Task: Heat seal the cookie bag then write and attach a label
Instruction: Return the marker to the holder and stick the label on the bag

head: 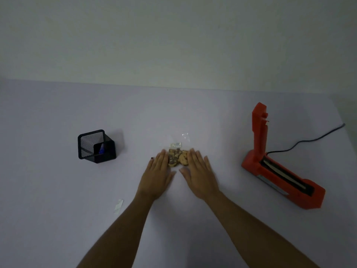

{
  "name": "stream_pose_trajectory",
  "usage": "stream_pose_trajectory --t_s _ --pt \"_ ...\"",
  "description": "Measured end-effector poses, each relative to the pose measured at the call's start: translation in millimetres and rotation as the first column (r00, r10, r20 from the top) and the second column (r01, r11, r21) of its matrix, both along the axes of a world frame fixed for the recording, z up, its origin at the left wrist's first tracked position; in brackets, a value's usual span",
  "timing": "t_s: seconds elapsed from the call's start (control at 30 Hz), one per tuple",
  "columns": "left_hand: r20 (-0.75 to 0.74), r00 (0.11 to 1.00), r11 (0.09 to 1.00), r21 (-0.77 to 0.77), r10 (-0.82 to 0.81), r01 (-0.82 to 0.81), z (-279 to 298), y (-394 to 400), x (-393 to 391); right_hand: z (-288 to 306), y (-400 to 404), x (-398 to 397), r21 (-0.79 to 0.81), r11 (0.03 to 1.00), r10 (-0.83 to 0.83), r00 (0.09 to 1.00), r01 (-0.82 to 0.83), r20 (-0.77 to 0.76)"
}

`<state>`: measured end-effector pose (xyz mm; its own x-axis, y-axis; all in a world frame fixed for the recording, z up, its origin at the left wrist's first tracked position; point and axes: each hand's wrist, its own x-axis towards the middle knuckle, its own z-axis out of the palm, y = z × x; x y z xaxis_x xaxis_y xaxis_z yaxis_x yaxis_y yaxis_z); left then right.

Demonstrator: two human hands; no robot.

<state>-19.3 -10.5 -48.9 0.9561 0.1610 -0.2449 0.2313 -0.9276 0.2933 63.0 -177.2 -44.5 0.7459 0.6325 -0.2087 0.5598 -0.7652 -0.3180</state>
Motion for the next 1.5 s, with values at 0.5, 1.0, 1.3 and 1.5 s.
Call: stream_pose_trajectory --t_s 0.5,1.0,1.3,1.5 --pt "0.02 0.999 0.999 -0.009 0.035 -0.035 15.6 19.9 35.3 9.7 11.2 27.2 0.003 0.998 -0.064 0.997 0.064 0.043" --pt "-0.038 0.999 0.979 -0.202 0.027 -0.034 38.4 -43.8 -105.9 24.9 -70.4 -149.2 -0.151 0.969 -0.193 0.981 0.194 0.024" --pt "0.097 0.995 0.962 -0.269 -0.022 0.048 106.2 -66.0 -49.8 81.6 -188.3 -103.1 -0.069 0.869 -0.47 0.86 0.49 0.2" --pt "0.192 0.978 0.914 -0.406 0.081 0.004 148.3 -119.2 24.6 107.8 -277.0 -34.3 -0.154 0.782 -0.577 0.795 0.603 0.186"
